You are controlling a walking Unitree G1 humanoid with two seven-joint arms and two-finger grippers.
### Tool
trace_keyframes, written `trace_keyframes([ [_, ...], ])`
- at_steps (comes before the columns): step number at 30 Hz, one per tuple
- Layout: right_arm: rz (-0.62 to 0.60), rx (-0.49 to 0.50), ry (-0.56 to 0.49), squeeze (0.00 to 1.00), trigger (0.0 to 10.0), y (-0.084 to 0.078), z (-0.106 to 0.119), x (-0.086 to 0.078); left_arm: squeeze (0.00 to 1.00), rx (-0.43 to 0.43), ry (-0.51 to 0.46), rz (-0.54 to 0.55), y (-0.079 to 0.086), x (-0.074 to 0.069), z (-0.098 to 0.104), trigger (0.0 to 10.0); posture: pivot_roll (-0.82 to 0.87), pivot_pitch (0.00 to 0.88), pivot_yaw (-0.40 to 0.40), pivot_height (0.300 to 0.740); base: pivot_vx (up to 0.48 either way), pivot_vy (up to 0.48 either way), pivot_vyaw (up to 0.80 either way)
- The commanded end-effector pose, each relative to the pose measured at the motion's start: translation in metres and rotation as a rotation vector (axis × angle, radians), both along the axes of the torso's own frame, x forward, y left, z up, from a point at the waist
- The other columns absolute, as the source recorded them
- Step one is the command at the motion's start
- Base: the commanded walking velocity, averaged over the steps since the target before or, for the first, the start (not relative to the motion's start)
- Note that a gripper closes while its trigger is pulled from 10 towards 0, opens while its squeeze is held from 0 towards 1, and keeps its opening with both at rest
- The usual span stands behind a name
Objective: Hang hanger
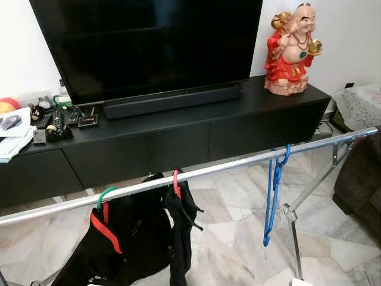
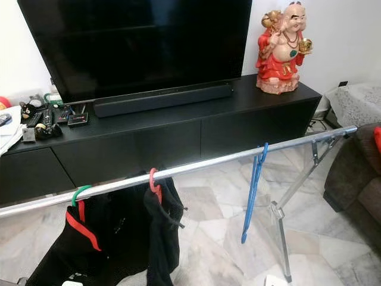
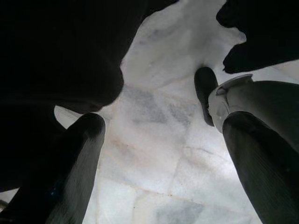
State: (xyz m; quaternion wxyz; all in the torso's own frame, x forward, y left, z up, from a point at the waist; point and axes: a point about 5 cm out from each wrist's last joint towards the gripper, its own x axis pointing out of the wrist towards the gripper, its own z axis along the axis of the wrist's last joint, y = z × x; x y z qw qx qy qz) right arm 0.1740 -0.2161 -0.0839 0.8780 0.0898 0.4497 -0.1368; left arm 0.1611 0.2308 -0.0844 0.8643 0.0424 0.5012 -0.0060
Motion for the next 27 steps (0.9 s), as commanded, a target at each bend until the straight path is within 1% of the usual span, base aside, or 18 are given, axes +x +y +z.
trace_keyframes([
  [1,0.020,0.004,0.017,0.00,10.0,0.004,-0.002,-0.003,0.00,-0.005,0.017,0.003,-0.002,-0.005,-0.003,10.0,0.00,0.005,0.067,0.740,0.000,0.000,0.55],
  [5,0.033,0.003,0.022,0.00,10.0,0.005,-0.003,-0.004,0.00,-0.019,0.020,-0.002,-0.006,-0.007,-0.005,10.0,0.00,0.008,0.067,0.740,0.000,0.000,0.68],
  [7,0.051,0.013,0.027,0.00,10.0,0.018,-0.004,-0.001,0.00,-0.030,0.018,-0.002,-0.009,-0.007,-0.005,10.0,0.00,0.015,0.062,0.740,0.000,0.000,0.80],
  [9,0.059,0.018,0.029,0.00,10.0,0.026,-0.004,0.001,0.00,-0.033,0.017,0.001,-0.011,-0.007,-0.006,10.0,0.00,0.015,0.062,0.740,0.000,0.000,0.80],
  [17,0.059,0.025,0.031,0.00,10.0,0.030,-0.004,0.003,0.00,-0.034,0.018,0.005,-0.012,-0.008,-0.007,10.0,0.00,0.027,0.060,0.740,0.000,0.000,0.73],
  [23,0.053,0.028,0.033,0.00,10.0,0.031,-0.004,0.003,0.00,-0.038,0.017,0.006,-0.014,-0.008,-0.007,10.0,0.00,0.028,0.059,0.740,0.000,0.000,0.00],
  [25,0.068,0.021,0.032,0.00,10.0,0.031,-0.004,0.004,0.00,-0.037,0.022,0.003,-0.016,-0.009,-0.008,10.0,0.00,0.031,0.057,0.740,0.000,0.000,0.00],
  [27,0.075,0.016,0.034,0.00,10.0,0.030,-0.004,0.004,0.00,-0.037,0.025,0.001,-0.016,-0.010,-0.009,10.0,0.00,0.032,0.057,0.740,0.000,0.000,0.60],
])
